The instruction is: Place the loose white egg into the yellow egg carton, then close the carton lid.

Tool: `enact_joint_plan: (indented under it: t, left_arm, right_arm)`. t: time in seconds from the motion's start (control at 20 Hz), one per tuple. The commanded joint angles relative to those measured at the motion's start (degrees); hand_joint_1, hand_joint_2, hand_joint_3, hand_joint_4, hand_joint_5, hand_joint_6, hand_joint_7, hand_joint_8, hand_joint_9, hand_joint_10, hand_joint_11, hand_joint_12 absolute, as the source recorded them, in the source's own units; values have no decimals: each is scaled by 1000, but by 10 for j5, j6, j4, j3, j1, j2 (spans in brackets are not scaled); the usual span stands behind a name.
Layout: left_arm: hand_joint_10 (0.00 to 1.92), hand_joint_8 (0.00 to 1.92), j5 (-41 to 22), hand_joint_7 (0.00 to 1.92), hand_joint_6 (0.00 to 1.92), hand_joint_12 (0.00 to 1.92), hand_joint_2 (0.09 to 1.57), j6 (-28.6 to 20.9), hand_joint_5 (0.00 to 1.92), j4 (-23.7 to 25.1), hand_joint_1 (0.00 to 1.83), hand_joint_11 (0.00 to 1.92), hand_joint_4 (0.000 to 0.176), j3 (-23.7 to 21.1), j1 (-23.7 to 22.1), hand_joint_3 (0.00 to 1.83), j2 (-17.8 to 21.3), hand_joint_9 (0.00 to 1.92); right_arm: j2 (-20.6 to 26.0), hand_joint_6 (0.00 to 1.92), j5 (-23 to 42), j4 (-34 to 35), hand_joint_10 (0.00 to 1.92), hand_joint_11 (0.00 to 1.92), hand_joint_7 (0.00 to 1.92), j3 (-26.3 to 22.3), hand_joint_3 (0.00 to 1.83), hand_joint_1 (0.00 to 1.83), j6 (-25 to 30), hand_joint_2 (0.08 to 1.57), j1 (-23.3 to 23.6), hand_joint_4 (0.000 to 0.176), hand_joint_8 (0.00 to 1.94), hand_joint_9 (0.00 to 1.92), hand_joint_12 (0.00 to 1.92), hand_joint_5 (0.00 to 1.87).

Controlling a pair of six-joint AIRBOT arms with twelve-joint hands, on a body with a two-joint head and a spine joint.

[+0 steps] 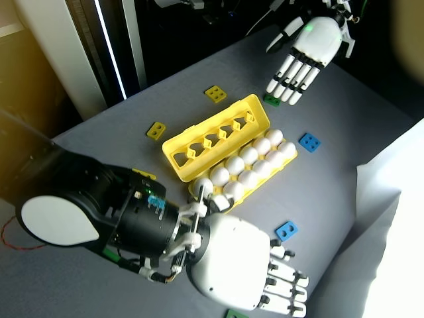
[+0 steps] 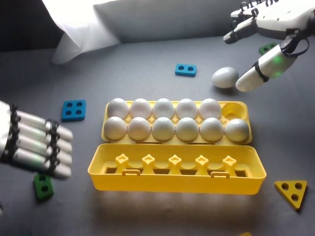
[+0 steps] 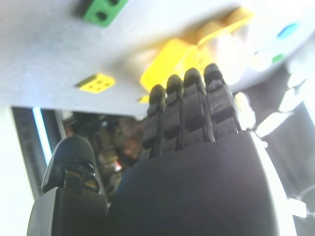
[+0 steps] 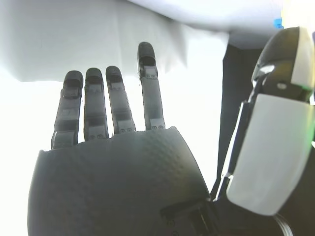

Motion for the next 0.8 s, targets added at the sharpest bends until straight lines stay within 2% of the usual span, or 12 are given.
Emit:
enact_joint_plan:
  t: [0.0,0.05,0.1,0.3,0.35,0.4,0.55,0.6,0.75]
  left_arm:
    - [16,13,-40,180,16,60,1256,5,180,-34,0,70,0,7,6,0,5,136]
    - [7,5,-42,165,6,52,1262,13,163,-34,0,45,0,11,18,0,1,119]
    - [9,4,-42,165,4,52,1261,15,159,-31,0,43,0,16,25,0,-5,126]
    - [1,1,-36,162,3,46,1263,12,161,-27,0,17,0,23,16,0,-19,114]
    - [11,11,-30,189,11,58,1265,12,186,-27,0,39,0,21,13,1,-20,139]
    - [2,1,-26,162,2,47,1263,13,162,-27,0,11,0,19,10,0,-22,112]
    - [0,3,-19,213,4,89,1259,15,197,-27,0,42,0,16,8,0,-28,169]
    - [0,4,-18,215,7,86,1258,16,204,-27,0,32,0,16,8,0,-28,168]
    - [0,0,-18,204,1,84,1262,16,172,-27,0,16,0,13,5,1,-29,153]
  right_arm:
    - [4,29,67,10,0,0,6,8,0,606,1,735,3,142,2,0,0,555]
    - [-2,18,70,10,0,0,19,18,0,639,0,731,1,159,1,0,0,614]
    - [-8,16,71,10,0,0,28,26,0,650,0,732,0,162,4,0,0,627]
    - [-34,24,98,9,0,0,32,57,2,728,-1,738,-13,150,2,0,0,680]
    - [-40,17,103,9,0,0,16,63,6,739,-1,746,-14,151,0,0,0,669]
    - [-51,17,103,9,0,0,16,73,8,772,-1,752,-13,135,1,0,0,673]
    - [-71,15,103,9,0,0,0,93,4,792,-1,751,-10,142,0,0,0,686]
    - [-74,10,107,9,0,0,0,95,7,765,-1,759,-10,150,0,0,0,676]
    - [-79,14,112,9,0,0,0,96,7,766,-4,760,-10,139,0,0,0,689]
